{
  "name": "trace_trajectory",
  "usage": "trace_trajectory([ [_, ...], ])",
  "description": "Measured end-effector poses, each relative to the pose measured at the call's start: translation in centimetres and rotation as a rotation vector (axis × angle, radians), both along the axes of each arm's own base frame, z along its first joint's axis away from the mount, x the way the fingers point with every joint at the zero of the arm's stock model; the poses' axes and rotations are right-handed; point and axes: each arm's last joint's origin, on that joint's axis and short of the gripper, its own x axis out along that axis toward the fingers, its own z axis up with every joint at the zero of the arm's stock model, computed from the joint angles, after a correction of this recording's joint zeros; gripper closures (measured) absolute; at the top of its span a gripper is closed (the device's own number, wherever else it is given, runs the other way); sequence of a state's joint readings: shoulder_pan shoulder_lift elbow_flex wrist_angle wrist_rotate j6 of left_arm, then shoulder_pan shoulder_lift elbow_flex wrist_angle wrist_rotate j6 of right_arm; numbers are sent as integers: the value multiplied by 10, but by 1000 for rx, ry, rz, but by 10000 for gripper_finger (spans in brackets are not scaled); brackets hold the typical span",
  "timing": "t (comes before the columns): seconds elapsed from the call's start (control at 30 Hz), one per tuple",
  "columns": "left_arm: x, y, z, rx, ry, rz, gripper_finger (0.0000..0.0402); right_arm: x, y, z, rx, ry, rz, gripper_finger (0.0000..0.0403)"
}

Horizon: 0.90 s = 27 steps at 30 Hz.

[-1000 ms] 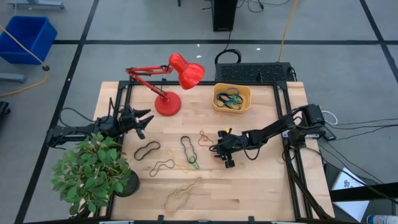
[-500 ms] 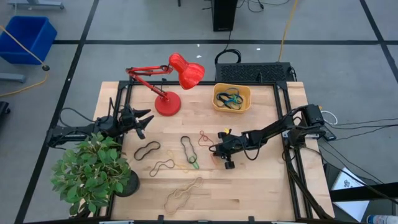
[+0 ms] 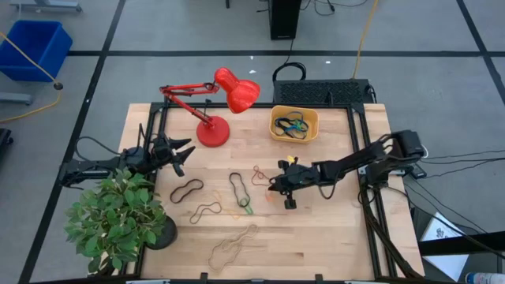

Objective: Pick and place rubber bands into bin
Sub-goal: Put the orange rubber band into the yellow container

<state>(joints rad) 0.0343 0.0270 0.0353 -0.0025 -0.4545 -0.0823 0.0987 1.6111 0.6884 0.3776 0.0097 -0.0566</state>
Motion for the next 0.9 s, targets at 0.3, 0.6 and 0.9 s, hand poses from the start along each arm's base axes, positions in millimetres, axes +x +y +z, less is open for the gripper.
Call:
trace_trajectory([
  [0.3,0,0,0,0,0,0,229,-22,-22,81,-112,-310,-183,402],
  [0.6,0,0,0,1,-1,0,229,-60,-44,148,-316,-608,-390,403],
  [0.9,0,0,0,1,-1,0,229,-72,-84,148,-413,-538,-594,403],
])
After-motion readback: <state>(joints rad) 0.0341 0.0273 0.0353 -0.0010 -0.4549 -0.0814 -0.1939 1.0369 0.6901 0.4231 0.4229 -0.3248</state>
